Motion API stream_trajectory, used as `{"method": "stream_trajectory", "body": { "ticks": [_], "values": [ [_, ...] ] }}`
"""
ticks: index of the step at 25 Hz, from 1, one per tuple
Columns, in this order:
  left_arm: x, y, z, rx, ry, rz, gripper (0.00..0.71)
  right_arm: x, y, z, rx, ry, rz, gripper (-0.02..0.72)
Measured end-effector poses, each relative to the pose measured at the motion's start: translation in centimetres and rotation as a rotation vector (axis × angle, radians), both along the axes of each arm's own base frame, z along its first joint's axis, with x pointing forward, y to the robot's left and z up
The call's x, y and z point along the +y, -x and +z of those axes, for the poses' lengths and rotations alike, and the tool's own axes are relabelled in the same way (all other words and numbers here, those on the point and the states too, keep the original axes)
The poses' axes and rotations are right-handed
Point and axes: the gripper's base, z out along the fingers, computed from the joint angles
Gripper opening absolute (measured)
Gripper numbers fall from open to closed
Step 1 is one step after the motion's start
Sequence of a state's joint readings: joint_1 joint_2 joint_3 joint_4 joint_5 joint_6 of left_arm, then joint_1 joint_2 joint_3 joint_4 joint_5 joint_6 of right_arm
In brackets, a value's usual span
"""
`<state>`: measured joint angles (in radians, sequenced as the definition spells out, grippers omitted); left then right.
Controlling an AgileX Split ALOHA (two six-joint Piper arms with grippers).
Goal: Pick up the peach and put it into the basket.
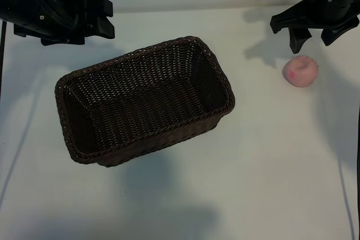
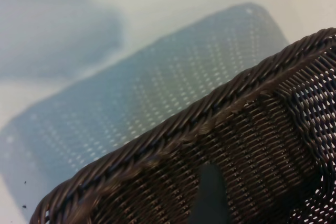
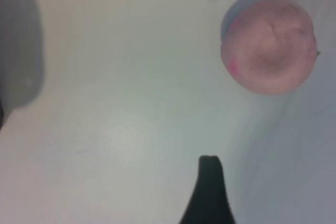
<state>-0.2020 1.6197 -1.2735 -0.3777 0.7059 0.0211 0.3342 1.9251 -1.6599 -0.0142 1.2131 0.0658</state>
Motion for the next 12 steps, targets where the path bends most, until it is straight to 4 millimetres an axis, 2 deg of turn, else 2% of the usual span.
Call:
{"method": "stream_trajectory", "body": {
  "ticks": [12],
  "values": [
    [0.28, 0.53, -0.32, 0.041, -0.018, 0.020, 0.549, 0.00, 0.00, 0.00, 0.000, 0.000, 0.000, 0.562]
  ]
}}
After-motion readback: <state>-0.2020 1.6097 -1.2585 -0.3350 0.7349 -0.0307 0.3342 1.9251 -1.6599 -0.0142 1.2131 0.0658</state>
